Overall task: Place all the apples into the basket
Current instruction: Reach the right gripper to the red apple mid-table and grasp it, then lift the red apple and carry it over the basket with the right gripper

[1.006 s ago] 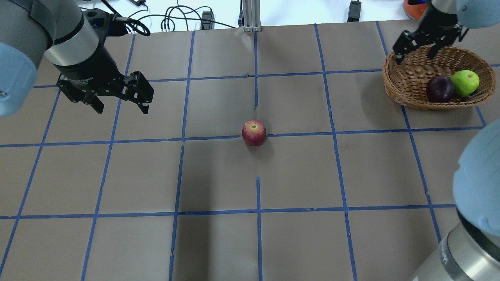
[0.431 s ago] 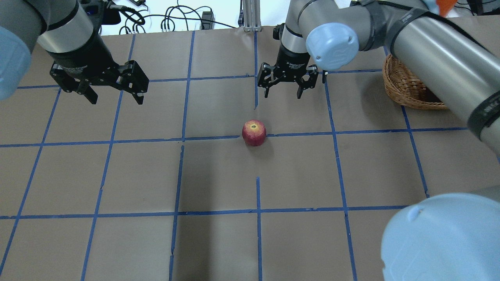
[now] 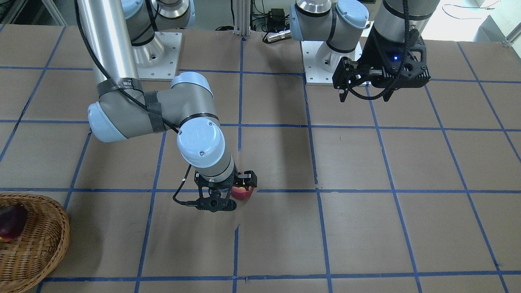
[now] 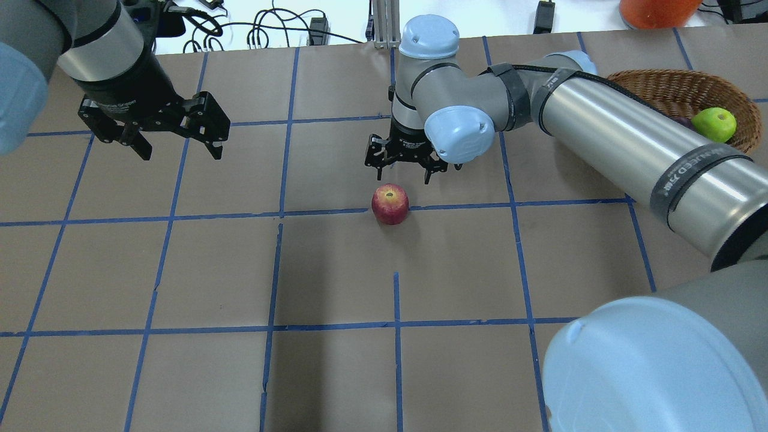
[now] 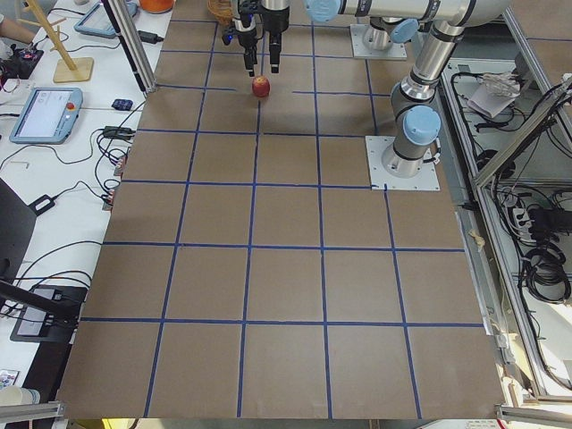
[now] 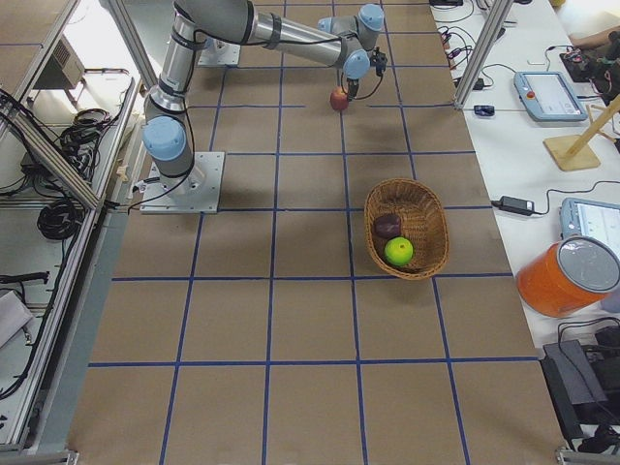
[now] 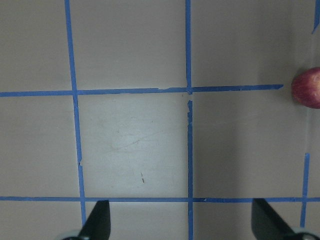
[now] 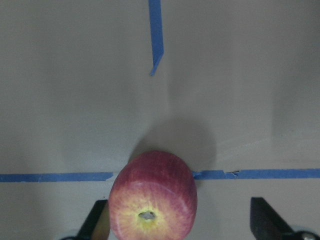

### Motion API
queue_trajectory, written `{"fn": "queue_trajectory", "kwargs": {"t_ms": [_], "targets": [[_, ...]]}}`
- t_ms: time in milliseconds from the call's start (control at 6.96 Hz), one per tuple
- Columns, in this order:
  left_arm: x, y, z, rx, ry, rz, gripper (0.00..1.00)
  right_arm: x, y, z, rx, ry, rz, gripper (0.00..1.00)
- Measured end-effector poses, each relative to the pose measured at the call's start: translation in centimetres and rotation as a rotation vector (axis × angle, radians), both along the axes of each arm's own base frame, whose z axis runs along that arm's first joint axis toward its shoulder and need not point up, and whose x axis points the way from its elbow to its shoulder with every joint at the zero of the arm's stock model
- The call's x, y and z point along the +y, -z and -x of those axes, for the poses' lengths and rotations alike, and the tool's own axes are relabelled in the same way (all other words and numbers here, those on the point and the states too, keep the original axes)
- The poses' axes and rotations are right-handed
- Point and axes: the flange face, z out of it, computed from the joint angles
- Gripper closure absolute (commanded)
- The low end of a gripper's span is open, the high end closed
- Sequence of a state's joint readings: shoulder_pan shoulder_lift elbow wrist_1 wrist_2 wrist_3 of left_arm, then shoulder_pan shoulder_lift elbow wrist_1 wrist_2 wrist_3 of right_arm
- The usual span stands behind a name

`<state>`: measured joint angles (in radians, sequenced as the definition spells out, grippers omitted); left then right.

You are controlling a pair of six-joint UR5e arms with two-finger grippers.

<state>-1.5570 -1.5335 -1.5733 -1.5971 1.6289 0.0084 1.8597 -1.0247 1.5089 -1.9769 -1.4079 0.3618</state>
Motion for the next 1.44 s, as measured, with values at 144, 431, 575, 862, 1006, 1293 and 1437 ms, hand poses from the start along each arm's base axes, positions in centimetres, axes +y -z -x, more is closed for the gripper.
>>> {"fn": "queue_trajectory", "kwargs": {"t_ms": [144,431,575,862,1006,1293,1437], "targets": [[0.1,-0.1,0.0,0.000,-0.008,0.004,0.00,0.6,1.2,-0.1,0.004,0.021,-0.020,0.00],[0.1,-0.2,0.0,0.001,-0.013,0.008,0.00,0.9,1.9,-0.3,-0.008,0.029,-0.029,0.00],[0.1,-0.3,-0.1,0.000,-0.015,0.010,0.00,0.9,1.8,-0.5,-0.026,0.029,-0.031,0.00],[0.1,-0.4,-0.2,0.000,-0.017,0.012,0.00,0.9,1.7,-0.7,-0.051,0.026,-0.034,0.00],[0.1,-0.4,-0.2,0.000,-0.017,0.012,0.00,0.9,2.0,-0.9,-0.058,0.025,-0.040,0.00],[0.1,-0.4,-0.3,0.000,-0.018,0.012,0.00,1.2,3.3,-1.7,-0.062,0.013,-0.058,0.00],[0.1,-0.4,-0.3,0.000,-0.019,0.012,0.00,1.4,3.9,-2.0,-0.061,0.007,-0.065,0.00]]}}
